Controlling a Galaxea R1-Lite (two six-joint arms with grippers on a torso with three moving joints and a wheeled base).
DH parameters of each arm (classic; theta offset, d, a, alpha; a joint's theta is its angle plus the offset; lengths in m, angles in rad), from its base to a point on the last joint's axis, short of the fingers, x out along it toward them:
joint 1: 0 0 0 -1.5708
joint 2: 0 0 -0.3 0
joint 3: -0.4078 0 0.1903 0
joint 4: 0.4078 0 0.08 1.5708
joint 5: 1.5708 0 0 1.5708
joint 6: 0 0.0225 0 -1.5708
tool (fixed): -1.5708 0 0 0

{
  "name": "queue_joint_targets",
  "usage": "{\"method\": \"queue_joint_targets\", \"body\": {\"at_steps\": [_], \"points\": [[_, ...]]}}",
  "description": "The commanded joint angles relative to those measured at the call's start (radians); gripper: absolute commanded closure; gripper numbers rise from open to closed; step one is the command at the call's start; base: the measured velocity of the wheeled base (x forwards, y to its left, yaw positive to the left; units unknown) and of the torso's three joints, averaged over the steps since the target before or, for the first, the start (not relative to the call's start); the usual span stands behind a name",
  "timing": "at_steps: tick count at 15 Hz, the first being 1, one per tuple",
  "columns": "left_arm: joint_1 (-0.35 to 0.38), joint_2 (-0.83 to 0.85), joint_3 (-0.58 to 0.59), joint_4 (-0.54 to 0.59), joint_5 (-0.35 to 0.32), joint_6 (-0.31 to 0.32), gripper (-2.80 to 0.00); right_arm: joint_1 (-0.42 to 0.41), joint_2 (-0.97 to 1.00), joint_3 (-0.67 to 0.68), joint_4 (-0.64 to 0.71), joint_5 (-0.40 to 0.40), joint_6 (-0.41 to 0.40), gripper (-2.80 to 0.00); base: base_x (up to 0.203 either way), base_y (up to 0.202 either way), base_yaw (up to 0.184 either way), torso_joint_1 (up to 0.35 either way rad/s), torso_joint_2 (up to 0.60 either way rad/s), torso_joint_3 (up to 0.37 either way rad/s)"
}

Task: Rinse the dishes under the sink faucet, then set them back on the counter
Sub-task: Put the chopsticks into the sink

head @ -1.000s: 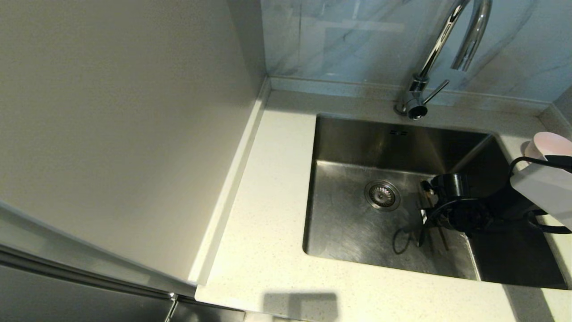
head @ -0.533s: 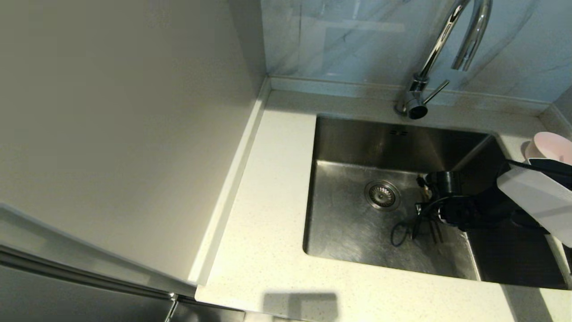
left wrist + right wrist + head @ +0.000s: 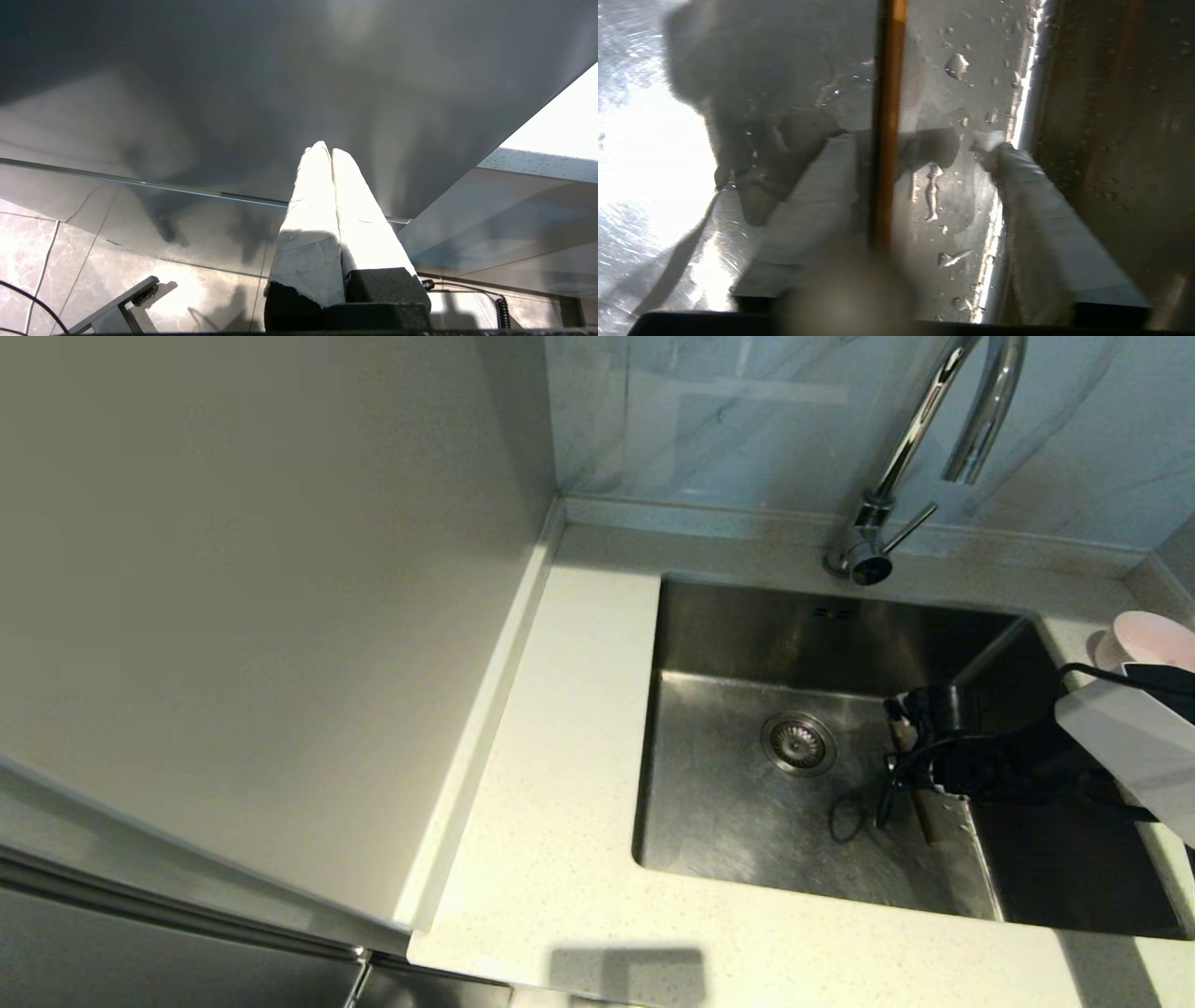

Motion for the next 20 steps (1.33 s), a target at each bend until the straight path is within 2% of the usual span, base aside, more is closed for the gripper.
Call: {"method": "queue_joint_targets", "body": {"at_steps": [1,4,8,11,13,16,18,19,20], "points": [[0.0,-0.003,0.0,0.0,0.0,0.0,0.0,0.0,-0.047,0.011,0.0,0.001,-0.002,-2.8,0.0,0.0,0.0,0.0,0.0,0.0],[0.0,-0.003,0.0,0.0,0.0,0.0,0.0,0.001,-0.197,0.056,0.046,0.009,-0.009,-2.8,0.0,0.0,0.0,0.0,0.0,0.0],[0.0,-0.003,0.0,0.0,0.0,0.0,0.0,0.007,-0.466,0.167,0.088,0.068,-0.026,-2.8,0.0,0.0,0.0,0.0,0.0,0.0],[0.0,-0.003,0.0,0.0,0.0,0.0,0.0,0.008,-0.642,0.185,0.119,0.076,-0.061,-2.8,0.0,0.0,0.0,0.0,0.0,0.0],[0.0,-0.003,0.0,0.0,0.0,0.0,0.0,-0.001,-0.729,0.102,0.248,0.08,-0.11,-2.8,0.0,0.0,0.0,0.0,0.0,0.0],[0.0,-0.003,0.0,0.0,0.0,0.0,0.0,-0.063,-0.761,-0.125,0.605,0.042,-0.129,-2.8,0.0,0.0,0.0,0.0,0.0,0.0],[0.0,-0.003,0.0,0.0,0.0,0.0,0.0,-0.138,-0.767,-0.253,0.825,0.024,-0.132,-2.8,0.0,0.0,0.0,0.0,0.0,0.0],[0.0,-0.003,0.0,0.0,0.0,0.0,0.0,-0.174,-0.773,-0.278,0.865,0.029,-0.131,0.0,0.0,0.0,0.0,0.0,0.0,0.0],[0.0,-0.003,0.0,0.0,0.0,0.0,0.0,-0.206,-0.776,-0.281,0.873,0.045,-0.131,0.0,0.0,0.0,0.0,0.0,0.0,0.0]]}}
